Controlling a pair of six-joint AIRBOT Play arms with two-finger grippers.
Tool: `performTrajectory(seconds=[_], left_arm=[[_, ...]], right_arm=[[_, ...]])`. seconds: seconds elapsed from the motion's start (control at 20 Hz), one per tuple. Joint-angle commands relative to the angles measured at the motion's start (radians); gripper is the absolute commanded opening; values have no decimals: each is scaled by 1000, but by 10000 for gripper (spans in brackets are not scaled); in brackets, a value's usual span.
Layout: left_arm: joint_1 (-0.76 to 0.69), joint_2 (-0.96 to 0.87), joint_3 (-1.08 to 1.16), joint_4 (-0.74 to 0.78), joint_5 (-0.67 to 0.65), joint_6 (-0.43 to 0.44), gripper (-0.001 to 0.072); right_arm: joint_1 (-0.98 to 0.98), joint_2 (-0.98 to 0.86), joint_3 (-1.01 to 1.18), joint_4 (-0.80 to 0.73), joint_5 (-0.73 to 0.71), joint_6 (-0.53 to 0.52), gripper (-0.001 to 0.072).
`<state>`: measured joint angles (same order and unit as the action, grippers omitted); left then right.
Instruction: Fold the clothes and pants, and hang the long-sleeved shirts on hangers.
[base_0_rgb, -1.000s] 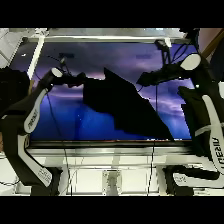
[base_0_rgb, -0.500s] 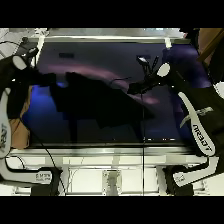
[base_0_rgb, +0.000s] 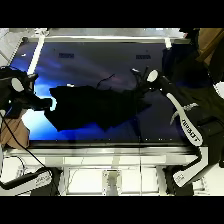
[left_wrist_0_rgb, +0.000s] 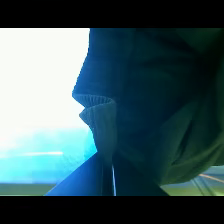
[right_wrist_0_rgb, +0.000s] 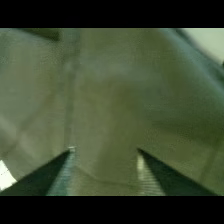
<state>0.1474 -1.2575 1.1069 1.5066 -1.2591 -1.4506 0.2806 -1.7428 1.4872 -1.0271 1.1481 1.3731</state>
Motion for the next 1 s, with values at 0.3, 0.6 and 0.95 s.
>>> performTrajectory(seconds=[0.3,0.6,0.95], left_arm=[[2,19,-65,3,25,0,20],[2,19,-65,4,25,0,19],[27,44,-64,4,63,0,19]], right_arm=[[200,-87,3,-149,-146,-24,520],[258,-108,4,-343,-167,24,347],[234,-95,317,-428,46,26,4]])
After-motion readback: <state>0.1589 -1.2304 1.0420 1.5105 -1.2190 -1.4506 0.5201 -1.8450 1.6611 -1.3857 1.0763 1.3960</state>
